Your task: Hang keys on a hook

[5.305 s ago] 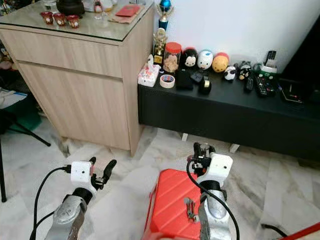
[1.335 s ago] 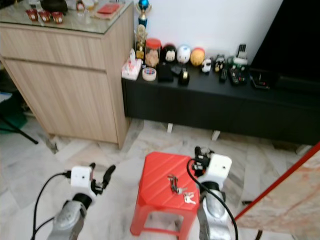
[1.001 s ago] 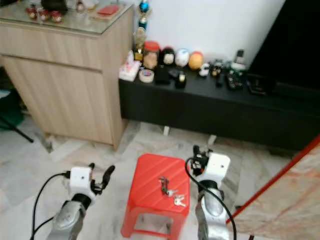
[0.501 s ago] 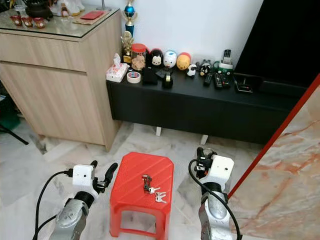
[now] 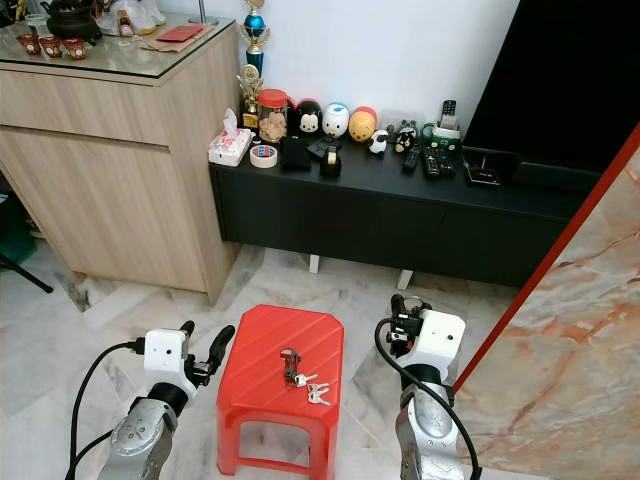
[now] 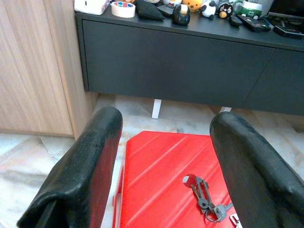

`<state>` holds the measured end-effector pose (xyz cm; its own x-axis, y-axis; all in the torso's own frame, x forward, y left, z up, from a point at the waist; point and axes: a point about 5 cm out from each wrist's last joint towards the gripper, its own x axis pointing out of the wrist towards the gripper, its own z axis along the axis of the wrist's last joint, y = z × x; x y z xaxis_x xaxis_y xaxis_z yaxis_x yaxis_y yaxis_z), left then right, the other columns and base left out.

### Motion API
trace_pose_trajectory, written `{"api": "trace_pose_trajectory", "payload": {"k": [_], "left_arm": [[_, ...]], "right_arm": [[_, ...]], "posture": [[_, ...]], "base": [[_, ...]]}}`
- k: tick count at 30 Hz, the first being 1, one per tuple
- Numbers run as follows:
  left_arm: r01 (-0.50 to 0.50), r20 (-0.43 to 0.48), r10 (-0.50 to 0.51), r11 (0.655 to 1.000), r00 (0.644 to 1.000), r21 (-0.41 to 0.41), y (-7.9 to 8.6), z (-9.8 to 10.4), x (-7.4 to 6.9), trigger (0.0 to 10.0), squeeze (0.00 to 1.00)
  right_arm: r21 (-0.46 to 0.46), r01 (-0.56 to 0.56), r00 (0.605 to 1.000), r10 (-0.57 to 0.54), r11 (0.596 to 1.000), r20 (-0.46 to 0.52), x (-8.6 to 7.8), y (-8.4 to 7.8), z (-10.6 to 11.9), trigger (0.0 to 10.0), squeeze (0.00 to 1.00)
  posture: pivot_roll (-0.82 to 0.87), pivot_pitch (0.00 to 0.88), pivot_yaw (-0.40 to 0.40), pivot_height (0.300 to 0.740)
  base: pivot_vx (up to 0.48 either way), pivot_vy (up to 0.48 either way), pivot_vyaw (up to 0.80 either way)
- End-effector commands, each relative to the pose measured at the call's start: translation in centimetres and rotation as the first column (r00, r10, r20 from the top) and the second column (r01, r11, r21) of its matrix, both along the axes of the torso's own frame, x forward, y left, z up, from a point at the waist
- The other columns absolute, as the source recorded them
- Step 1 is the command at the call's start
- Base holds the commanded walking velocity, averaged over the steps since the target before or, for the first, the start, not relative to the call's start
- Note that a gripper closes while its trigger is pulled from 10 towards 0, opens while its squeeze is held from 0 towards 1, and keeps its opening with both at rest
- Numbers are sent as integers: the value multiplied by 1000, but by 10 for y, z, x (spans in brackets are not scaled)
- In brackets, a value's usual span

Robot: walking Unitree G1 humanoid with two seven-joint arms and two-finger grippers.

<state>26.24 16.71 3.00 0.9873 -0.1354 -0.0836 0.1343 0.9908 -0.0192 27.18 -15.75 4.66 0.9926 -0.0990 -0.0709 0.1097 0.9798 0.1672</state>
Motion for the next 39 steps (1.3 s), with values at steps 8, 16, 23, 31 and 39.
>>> {"api": "trace_pose_trajectory", "payload": {"k": [8, 16, 23, 31, 39], "left_arm": [[-6, 24, 6, 1000, 1000, -11, 0, 3, -1, 10000, 0], [-7, 24, 7, 1000, 1000, -11, 0, 3, -1, 10000, 0], [-5, 27, 6, 1000, 1000, -13, 0, 3, -1, 10000, 0], [-11, 26, 11, 1000, 1000, -7, 0, 2, -1, 10000, 0], [-11, 25, 12, 1000, 1000, -5, 0, 2, -1, 10000, 0]], "right_arm": [[-5, 3, 1000, -3, 1000, 12, 2, -1, 3, 10000, 0], [-7, 5, 1000, -5, 1000, 9, 1, -1, 2, 10000, 0], [-9, 6, 1000, -6, 1000, 8, 1, -1, 2, 10000, 0], [-8, 5, 1000, -5, 1000, 8, 1, -2, 2, 10000, 0], [-9, 4, 1000, -3, 1000, 8, 1, -2, 2, 10000, 0]], "posture": [[24, 18, -112, 740], [25, 18, -113, 740], [23, 20, -113, 740], [22, 21, -115, 740], [24, 20, -117, 740]], "base": [[-30, 0, 0], [-211, 0, 0], [-172, 0, 0], [0, 0, 0], [0, 0, 0]]}}
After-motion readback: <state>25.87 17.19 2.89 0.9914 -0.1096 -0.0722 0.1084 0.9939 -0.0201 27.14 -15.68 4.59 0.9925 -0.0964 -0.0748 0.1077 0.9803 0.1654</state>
